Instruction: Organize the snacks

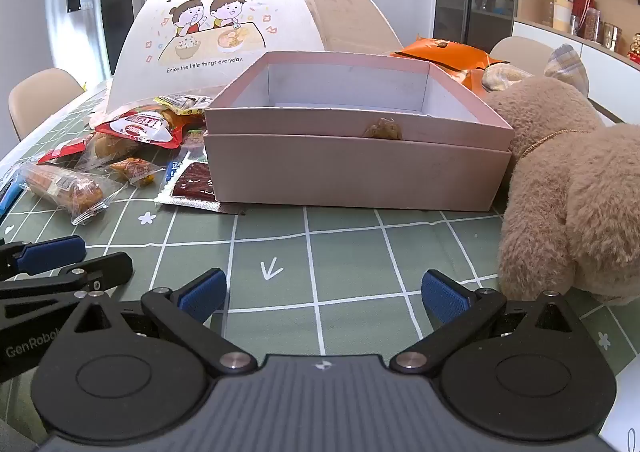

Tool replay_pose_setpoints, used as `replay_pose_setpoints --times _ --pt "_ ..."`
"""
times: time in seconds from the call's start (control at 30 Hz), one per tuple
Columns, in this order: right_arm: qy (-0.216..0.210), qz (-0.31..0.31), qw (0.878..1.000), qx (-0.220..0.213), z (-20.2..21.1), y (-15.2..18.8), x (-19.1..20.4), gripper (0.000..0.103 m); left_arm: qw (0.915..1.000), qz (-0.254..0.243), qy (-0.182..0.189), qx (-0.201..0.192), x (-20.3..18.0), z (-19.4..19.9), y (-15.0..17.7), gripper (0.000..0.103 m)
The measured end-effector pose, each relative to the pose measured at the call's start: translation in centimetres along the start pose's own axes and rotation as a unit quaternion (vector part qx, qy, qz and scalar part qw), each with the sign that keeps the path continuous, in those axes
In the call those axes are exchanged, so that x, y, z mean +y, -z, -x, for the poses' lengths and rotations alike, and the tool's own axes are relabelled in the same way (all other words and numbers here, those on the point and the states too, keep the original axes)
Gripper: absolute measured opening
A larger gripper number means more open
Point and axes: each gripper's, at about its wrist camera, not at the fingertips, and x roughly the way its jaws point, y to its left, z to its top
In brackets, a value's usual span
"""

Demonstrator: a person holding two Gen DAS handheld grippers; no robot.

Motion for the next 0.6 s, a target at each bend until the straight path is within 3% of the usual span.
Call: replay_pose_setpoints --times 0.6 --pt "0.001 0.002 1.000 -0.001 0.00 0.01 0.02 0.103 1.0000 -0.003 -0.002 0.000 -0.03 0.00 0.01 0.050"
